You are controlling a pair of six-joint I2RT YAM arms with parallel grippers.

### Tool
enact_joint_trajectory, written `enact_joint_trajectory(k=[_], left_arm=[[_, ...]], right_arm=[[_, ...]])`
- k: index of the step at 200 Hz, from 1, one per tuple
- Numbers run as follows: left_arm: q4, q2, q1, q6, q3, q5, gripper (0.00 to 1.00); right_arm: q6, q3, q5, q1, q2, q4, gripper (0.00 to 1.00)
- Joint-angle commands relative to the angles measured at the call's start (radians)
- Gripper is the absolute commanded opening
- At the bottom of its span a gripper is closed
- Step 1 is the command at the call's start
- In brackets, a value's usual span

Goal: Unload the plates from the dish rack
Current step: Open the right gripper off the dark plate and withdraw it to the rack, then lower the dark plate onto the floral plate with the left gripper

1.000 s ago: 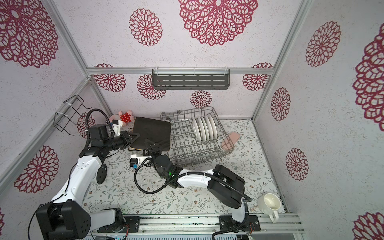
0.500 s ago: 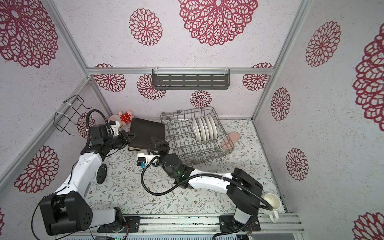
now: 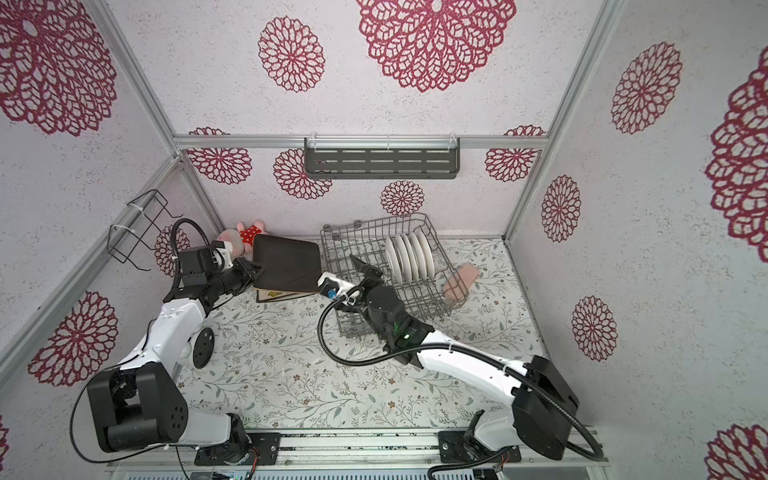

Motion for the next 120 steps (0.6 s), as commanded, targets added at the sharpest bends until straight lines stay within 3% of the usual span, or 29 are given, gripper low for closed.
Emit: enact_joint_trajectory(k=[1,46,120], left_arm=[[0.161,0.012,0.009,-0.001,0.082,0.052,0.00],[0.186,0.111,0.029,-0.002,0.121,0.051,0.00],[0.238,0.257,0.040,-0.014,0.194,0.051,0.00]], right_arm=[[0.197,0.024,-0.098,-0.065,-0.098,-0.105,0.84],[0.242,0.042,-0.119,-0.143,-0.132,-0.207,0.84],[0.259,0.066,-0.185,-0.239,-0.060,-0.202,0.84]])
